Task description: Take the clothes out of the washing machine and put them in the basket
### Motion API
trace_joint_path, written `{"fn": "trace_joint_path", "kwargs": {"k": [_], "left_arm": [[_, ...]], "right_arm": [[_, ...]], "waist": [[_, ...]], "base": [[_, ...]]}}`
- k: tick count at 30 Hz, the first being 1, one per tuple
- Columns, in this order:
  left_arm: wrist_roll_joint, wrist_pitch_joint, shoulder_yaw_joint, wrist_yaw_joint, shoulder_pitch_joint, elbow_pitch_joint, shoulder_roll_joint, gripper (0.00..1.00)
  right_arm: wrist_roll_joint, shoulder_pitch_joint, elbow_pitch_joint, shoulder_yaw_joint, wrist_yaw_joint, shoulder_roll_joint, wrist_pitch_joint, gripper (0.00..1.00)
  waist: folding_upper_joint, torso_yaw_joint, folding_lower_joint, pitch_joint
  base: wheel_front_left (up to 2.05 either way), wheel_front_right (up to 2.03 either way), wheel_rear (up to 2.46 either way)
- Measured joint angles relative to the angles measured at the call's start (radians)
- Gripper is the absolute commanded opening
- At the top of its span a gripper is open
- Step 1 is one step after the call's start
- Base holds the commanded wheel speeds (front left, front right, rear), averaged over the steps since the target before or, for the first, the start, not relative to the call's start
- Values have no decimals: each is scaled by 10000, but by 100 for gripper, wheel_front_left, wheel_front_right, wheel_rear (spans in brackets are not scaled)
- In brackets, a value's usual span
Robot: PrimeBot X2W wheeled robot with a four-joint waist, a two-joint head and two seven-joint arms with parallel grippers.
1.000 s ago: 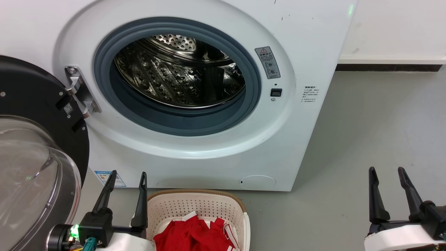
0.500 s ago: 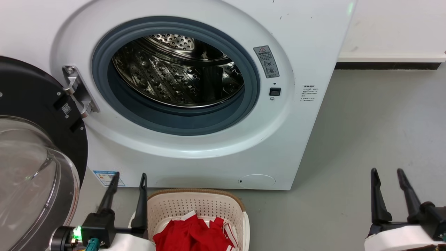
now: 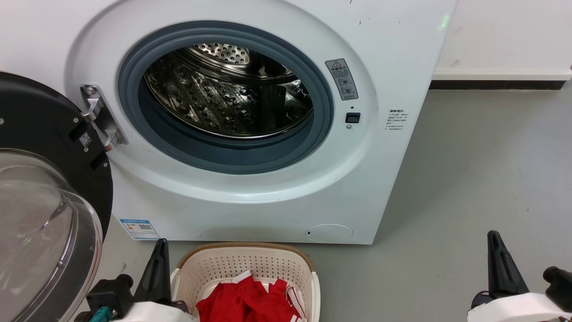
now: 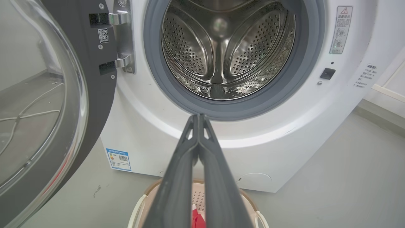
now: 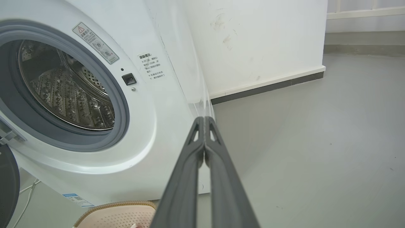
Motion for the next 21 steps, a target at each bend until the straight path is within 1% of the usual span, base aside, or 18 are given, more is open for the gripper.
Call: {"fn": "trace_joint_path", "kwargs": {"k": [11,21], "left_arm": [[-2102,458,151,-71,-222,171,-21,0],[-3799,846,255,-117,-427,330,-33,0]], "right_arm": [[1994,-212,136,13,0,0,468,0],[3622,-400,236,21,0,-2,871,0]], "waist": [[0,-3,0,-22],[0,-6,0,-42]], "base": [[0,0,0],[0,0,0]]}}
